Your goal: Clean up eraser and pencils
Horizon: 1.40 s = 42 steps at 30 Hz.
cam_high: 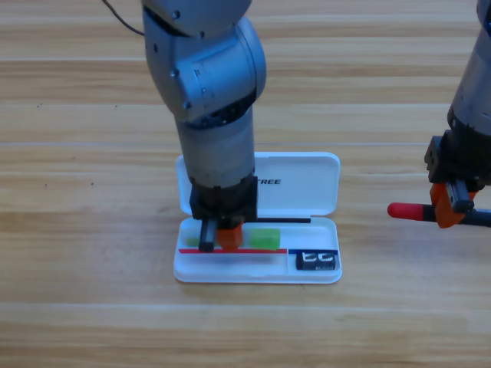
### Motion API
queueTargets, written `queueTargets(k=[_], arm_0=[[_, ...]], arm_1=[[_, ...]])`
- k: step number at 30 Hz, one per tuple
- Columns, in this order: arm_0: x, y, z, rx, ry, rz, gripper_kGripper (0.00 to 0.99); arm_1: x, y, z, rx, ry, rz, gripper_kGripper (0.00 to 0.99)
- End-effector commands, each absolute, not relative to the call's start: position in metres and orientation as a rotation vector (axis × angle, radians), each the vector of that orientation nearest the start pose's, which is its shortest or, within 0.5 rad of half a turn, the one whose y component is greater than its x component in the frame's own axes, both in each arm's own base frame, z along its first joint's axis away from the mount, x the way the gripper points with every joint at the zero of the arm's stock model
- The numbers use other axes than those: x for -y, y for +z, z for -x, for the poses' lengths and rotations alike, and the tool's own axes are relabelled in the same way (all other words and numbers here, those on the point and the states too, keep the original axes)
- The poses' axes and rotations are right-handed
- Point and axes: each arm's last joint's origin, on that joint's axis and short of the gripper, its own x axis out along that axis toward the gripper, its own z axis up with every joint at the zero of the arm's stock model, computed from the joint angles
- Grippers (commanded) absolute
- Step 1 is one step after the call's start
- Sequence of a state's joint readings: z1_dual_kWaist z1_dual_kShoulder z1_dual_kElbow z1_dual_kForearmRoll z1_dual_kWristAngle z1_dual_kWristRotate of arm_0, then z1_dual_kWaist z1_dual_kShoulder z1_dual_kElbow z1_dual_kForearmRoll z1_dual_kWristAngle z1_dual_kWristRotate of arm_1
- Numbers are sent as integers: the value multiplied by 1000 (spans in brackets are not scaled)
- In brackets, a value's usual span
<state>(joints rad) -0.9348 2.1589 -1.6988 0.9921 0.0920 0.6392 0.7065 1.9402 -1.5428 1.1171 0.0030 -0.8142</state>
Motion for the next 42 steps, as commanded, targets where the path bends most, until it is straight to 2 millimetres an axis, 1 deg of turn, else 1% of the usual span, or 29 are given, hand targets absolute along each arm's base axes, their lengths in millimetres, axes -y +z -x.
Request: queueTargets(k=[1, 11, 12, 13, 14, 15, 16, 17, 18, 19, 24, 28, 30, 31, 33, 35, 39, 42], arm_0=[[355, 204, -251, -1117, -1150, -1267, 0], [355, 205, -250, -1122, -1145, -1261, 0], [354, 204, -250, -1126, -1144, -1261, 69], [354, 203, -250, -1131, -1144, -1263, 187], [353, 203, -250, -1135, -1144, -1265, 328], [353, 202, -249, -1142, -1140, -1264, 517], [352, 201, -249, -1147, -1138, -1264, 739], [352, 200, -249, -1149, -1138, -1264, 882], [351, 199, -248, -1154, -1138, -1266, 965], [351, 199, -248, -1154, -1138, -1266, 989], [351, 203, -248, -1142, -1134, -1265, 990], [348, 211, -247, -1127, -1131, -1261, 990], [344, 223, -244, -1111, -1134, -1251, 990], [341, 233, -241, -1099, -1135, -1245, 990], [332, 255, -234, -1074, -1145, -1232, 990], [319, 285, -225, -1038, -1155, -1212, 990], [275, 352, -218, -960, -1107, -1143, 990], [230, 395, -215, -902, -1031, -1067, 990]], arm_1=[[-237, 278, -264, -1184, 1195, 1167, 0], [-241, 274, -268, -1188, 1196, 1167, 0], [-242, 274, -268, -1188, 1196, 1167, 0], [-242, 274, -269, -1187, 1196, 1167, 0], [-242, 273, -269, -1190, 1197, 1168, 0], [-242, 273, -269, -1190, 1197, 1168, 0], [-243, 272, -270, -1192, 1197, 1168, 0], [-243, 272, -270, -1193, 1197, 1168, 0], [-243, 271, -270, -1195, 1198, 1168, 0], [-243, 271, -271, -1196, 1198, 1168, 0], [-244, 275, -269, -1181, 1205, 1158, 0], [-254, 282, -264, -1146, 1217, 1170, 0], [-263, 280, -264, -1147, 1225, 1179, 0], [-268, 280, -264, -1146, 1229, 1185, 0], [-283, 276, -265, -1146, 1240, 1199, 0], [-300, 271, -264, -1148, 1251, 1211, 0], [-333, 259, -262, -1155, 1272, 1235, 0], [-357, 247, -263, -1162, 1284, 1256, 0]])
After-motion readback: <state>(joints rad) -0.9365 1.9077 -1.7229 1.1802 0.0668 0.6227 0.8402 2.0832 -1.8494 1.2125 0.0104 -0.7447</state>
